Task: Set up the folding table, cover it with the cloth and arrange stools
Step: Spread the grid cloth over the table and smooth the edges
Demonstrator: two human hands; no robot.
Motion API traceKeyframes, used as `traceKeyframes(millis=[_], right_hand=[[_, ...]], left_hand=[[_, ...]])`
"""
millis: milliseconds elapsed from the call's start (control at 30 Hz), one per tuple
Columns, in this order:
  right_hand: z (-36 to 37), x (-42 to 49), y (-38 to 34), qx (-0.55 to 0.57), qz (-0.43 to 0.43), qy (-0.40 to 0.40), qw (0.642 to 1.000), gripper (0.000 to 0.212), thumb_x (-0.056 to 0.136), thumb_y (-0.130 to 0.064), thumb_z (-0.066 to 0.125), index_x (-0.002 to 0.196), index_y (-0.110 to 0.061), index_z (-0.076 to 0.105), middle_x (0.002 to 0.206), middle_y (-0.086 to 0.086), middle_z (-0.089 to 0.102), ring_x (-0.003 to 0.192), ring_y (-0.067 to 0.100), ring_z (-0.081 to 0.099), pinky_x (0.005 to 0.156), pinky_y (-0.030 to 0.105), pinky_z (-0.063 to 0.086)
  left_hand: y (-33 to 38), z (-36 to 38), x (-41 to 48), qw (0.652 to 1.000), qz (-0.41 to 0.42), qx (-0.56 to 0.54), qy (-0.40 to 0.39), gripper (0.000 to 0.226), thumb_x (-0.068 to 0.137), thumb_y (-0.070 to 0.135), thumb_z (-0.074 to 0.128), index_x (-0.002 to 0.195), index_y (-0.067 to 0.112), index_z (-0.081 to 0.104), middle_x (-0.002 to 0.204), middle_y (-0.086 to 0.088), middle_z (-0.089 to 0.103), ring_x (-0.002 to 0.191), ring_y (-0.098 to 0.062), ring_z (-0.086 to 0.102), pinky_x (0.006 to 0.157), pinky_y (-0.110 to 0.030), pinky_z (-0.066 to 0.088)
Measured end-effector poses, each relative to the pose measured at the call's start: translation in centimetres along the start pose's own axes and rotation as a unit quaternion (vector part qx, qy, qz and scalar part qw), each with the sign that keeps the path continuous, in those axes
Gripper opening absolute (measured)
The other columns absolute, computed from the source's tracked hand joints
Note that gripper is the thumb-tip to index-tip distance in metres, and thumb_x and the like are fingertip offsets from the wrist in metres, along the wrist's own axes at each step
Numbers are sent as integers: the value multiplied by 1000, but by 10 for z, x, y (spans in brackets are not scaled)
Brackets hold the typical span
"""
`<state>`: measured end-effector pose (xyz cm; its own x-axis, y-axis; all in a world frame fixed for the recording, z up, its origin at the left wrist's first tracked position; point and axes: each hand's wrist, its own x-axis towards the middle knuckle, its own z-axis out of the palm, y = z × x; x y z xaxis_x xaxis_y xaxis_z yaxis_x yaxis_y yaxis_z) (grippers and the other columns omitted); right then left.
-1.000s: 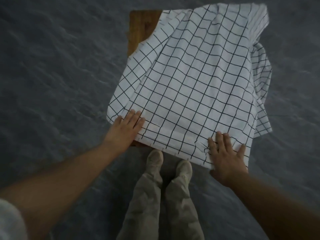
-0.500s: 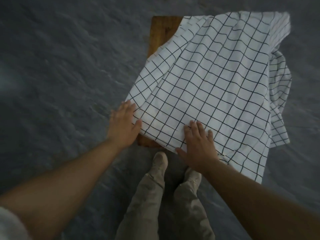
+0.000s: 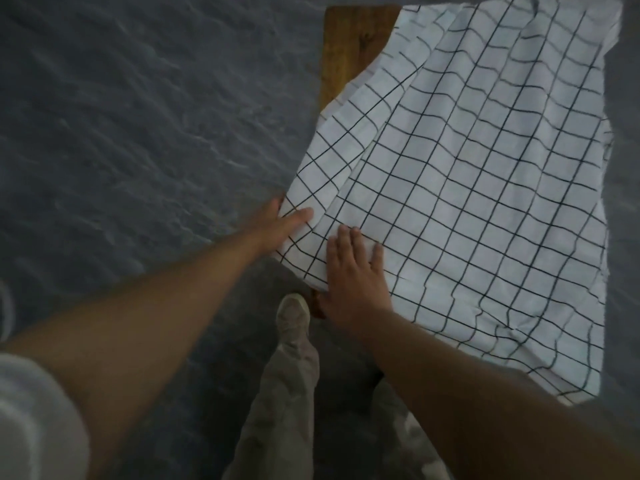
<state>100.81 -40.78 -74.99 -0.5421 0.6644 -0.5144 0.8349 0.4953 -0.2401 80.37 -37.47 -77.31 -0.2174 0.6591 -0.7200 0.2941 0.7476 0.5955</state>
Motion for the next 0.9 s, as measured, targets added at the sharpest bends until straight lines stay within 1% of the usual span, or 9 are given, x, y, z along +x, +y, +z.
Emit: traceKeyframes(millis=[133,233,267,433,533,633,733,833,900], right_hand=[[7,3,-7,-33,11,-10,999,103,91,-49,56,155,-11,-15,159,17,-31,144,36,-33,117,65,-4],[7,4,-6,-58,8,-20,998,102,90,-42,60,155,-12,-13,159,18,-28,145,37,-29,118,65,-2],[6,5,-6,-62,6,-22,998,101,90,-41,59,156,-11,-12,160,18,-27,146,38,-28,118,65,-1],[7,1,-12,-95,-7,-34,995,102,89,-40,62,155,-6,-9,162,21,-18,147,39,-23,118,65,-3],[7,-7,-15,-106,-23,-38,993,93,93,-37,57,155,-4,-3,163,21,-13,149,40,-18,118,65,-5],[7,-14,-16,-87,-30,-38,995,86,93,-34,58,156,-8,5,164,18,-9,150,36,-16,119,62,-4],[2,-16,-19,-55,-23,-25,998,83,88,-33,66,154,-13,19,165,15,1,152,34,-5,120,62,4],[0,-16,-23,-39,-26,-5,999,75,88,-33,66,150,-14,27,164,15,10,152,35,6,119,60,17],[-2,-16,-26,-22,-14,27,999,75,85,-38,67,146,-16,30,158,12,24,146,34,25,114,55,30]], left_hand=[[-8,12,9,997,21,70,-3,75,90,59,61,150,19,41,154,-7,44,141,-26,41,109,-33,31],[-9,15,7,984,84,150,37,41,102,49,47,115,13,62,114,-10,66,113,-28,61,91,-35,46],[-10,14,5,981,99,160,51,39,104,46,44,108,13,63,106,-9,67,105,-27,63,85,-33,45],[-24,7,-11,965,153,186,109,42,107,42,39,116,9,62,112,-15,68,107,-30,63,86,-30,39],[-28,8,-21,956,170,191,142,42,106,40,41,117,6,62,113,-18,67,107,-33,62,86,-29,36],[-33,11,-29,949,160,217,161,39,106,40,40,108,8,61,95,-14,66,96,-31,63,79,-33,41],[-35,11,-35,950,159,208,167,35,106,41,39,93,14,56,74,4,54,78,-20,61,67,-33,40],[-36,8,-38,954,153,200,164,34,106,40,40,92,13,57,74,-2,57,72,-19,60,63,-33,47],[-36,6,-37,958,141,188,162,36,105,40,41,98,9,60,86,-11,65,77,-16,58,70,-33,46]])
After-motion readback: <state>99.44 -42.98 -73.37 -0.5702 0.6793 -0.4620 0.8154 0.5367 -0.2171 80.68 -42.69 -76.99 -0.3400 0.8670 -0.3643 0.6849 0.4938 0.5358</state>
